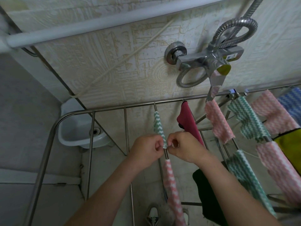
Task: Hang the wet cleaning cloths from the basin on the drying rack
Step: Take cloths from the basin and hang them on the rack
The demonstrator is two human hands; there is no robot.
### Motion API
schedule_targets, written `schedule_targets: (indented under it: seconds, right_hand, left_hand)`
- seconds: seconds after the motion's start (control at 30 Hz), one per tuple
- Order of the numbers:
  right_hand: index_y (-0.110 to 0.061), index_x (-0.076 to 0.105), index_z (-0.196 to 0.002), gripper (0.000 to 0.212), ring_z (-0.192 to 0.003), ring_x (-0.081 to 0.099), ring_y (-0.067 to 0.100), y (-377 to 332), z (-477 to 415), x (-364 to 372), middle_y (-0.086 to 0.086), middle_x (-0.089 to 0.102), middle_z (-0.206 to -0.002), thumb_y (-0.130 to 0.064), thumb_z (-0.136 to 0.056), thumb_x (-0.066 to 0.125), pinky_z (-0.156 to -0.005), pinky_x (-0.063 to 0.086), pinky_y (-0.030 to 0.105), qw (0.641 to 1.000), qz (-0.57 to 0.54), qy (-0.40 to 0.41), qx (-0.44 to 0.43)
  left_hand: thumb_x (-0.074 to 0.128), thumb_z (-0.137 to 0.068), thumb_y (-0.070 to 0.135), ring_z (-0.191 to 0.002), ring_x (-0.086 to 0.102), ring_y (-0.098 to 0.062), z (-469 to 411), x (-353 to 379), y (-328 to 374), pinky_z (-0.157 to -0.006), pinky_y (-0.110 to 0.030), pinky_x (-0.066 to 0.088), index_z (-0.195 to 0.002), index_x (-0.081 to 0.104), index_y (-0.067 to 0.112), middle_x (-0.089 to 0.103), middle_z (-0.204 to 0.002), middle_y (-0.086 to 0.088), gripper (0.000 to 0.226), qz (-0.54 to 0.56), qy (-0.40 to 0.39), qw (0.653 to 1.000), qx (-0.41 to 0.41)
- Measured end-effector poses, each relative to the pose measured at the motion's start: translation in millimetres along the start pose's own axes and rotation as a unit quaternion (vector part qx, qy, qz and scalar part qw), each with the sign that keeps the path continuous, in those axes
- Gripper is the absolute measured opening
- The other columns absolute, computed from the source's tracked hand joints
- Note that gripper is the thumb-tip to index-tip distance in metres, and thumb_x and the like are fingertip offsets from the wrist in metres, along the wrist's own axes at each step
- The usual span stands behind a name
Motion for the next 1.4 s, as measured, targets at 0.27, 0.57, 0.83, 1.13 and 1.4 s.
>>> schedule_targets:
  seconds: [0.27, 0.57, 0.83, 1.13, 1.4]
  right_hand:
    - [-0.022, 0.05, -0.065, 0.022, -0.067, 0.054, 0.014, 8.7, 21.4, 2.9, -0.004, 0.054, -0.074, -0.016, -0.076, 0.067, -0.06, 0.047, 0.03, 0.995, 0.023, 0.097, 0.023]
    - [-0.012, 0.074, -0.08, 0.01, -0.076, 0.069, 0.014, 22.4, -12.5, 8.1, -0.001, 0.072, -0.078, -0.021, -0.083, 0.073, -0.08, 0.057, 0.036, 0.936, -0.264, 0.134, 0.191]
    - [-0.012, 0.071, -0.095, 0.011, -0.08, 0.059, 0.015, -25.7, -16.0, -34.0, 0.002, 0.066, -0.09, -0.016, -0.091, 0.062, -0.072, 0.05, 0.03, 0.952, -0.054, 0.298, 0.037]
    - [-0.01, 0.064, -0.102, 0.021, -0.076, 0.064, 0.016, 42.7, -0.8, 26.9, 0.002, 0.068, -0.086, -0.027, -0.092, 0.059, -0.075, 0.054, 0.033, 0.919, -0.295, 0.12, 0.232]
    - [-0.011, 0.061, -0.111, 0.021, -0.053, 0.047, 0.011, 37.7, 16.2, 58.5, 0.007, 0.061, -0.081, -0.015, -0.09, 0.065, -0.05, 0.041, 0.021, 0.782, -0.551, 0.064, 0.285]
  left_hand:
    - [0.062, -0.077, 0.015, -0.069, 0.05, -0.015, 33.9, 11.4, 21.4, -0.056, -0.027, 0.046, -0.073, 0.052, 0.019, 0.052, -0.07, 0.005, 0.011, -0.164, 0.04, 0.968, 0.188]
    - [0.065, -0.074, 0.012, -0.071, 0.052, -0.016, 31.1, 12.2, 25.5, -0.053, -0.03, 0.047, -0.073, 0.055, 0.016, 0.056, -0.073, 0.004, 0.011, -0.168, 0.051, 0.969, 0.176]
    - [0.063, -0.075, 0.006, -0.081, 0.052, -0.017, 29.2, 7.8, 22.2, -0.058, -0.029, 0.049, -0.082, 0.065, 0.013, 0.06, -0.085, 0.002, 0.01, -0.151, 0.094, 0.972, 0.156]
    - [0.056, -0.087, 0.011, -0.078, 0.056, -0.006, 4.2, -13.7, -6.2, -0.071, -0.017, 0.04, -0.098, 0.071, 0.02, 0.068, -0.094, 0.006, 0.021, 0.008, 0.122, 0.992, -0.04]
    - [0.068, -0.08, 0.014, -0.116, 0.055, -0.025, -64.3, 5.8, -35.0, -0.105, -0.038, 0.041, -0.14, 0.043, 0.018, 0.042, -0.143, -0.006, 0.065, 0.076, 0.052, 0.985, -0.144]
Point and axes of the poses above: each hand's wrist, its own z-axis away from the middle knuckle, its own x-axis out of the palm, y = z × x, the point moved 10 cm from there along -z, towards the middle knuckle
